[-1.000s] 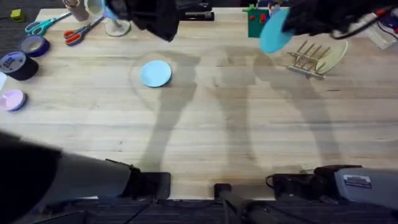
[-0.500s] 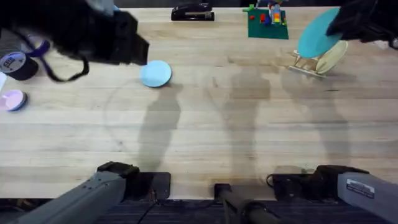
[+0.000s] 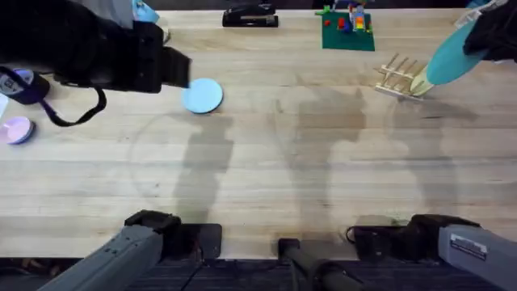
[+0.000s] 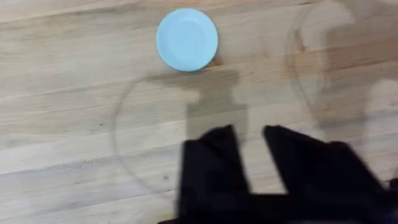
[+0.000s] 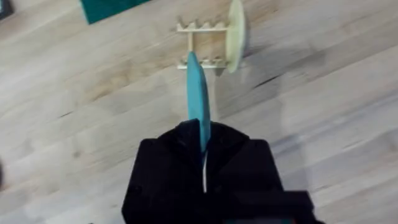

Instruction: Pick up the plates from the table one by one and place each into a slot on the dish rack.

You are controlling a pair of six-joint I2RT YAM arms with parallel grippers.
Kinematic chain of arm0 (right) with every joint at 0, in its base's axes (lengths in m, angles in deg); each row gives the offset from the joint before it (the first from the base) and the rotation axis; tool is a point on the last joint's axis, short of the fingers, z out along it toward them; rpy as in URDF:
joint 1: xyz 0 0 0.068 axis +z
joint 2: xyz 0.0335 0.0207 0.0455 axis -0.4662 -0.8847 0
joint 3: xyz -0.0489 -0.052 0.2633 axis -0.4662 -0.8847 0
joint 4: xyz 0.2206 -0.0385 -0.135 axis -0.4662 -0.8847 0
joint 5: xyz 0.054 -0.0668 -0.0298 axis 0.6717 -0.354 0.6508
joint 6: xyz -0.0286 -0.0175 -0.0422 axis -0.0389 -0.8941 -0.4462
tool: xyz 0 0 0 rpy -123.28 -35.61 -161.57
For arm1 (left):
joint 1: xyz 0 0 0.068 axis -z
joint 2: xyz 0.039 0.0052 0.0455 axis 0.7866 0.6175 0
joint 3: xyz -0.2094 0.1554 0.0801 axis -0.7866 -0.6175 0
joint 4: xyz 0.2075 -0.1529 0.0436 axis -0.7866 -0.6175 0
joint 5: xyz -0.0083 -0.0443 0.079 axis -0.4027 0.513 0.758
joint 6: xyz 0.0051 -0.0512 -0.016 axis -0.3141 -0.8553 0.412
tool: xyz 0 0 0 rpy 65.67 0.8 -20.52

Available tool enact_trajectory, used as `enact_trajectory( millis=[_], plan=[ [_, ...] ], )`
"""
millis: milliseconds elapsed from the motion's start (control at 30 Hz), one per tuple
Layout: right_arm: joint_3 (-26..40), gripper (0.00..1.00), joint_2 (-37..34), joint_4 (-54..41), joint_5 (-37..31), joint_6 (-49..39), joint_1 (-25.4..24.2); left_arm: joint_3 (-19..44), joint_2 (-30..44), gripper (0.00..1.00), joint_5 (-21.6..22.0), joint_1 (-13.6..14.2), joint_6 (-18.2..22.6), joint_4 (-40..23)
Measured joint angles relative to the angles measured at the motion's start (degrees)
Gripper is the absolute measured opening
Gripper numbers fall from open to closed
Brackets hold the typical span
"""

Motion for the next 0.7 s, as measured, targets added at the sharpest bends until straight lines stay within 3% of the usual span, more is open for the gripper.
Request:
enact_trajectory(
  millis=[100, 167, 700],
  plan=[
    [0.0, 0.029, 0.0, 0.0, -2.3, 0.2, 0.0, 0.0, 0.0, 0.738, 0.2, 0.0, 0.0, 0.0],
    [0.0, 0.029, 0.0, 0.0, -3.2, 0.2, -0.1, 0.0, 0.0, 0.969, 0.2, 0.0, -0.3, 0.0],
    [0.1, 0.029, -0.6, 0.0, -4.6, 0.2, -0.5, 0.0, 0.0, 0.994, 0.2, 0.0, -0.2, 0.5]
  ],
)
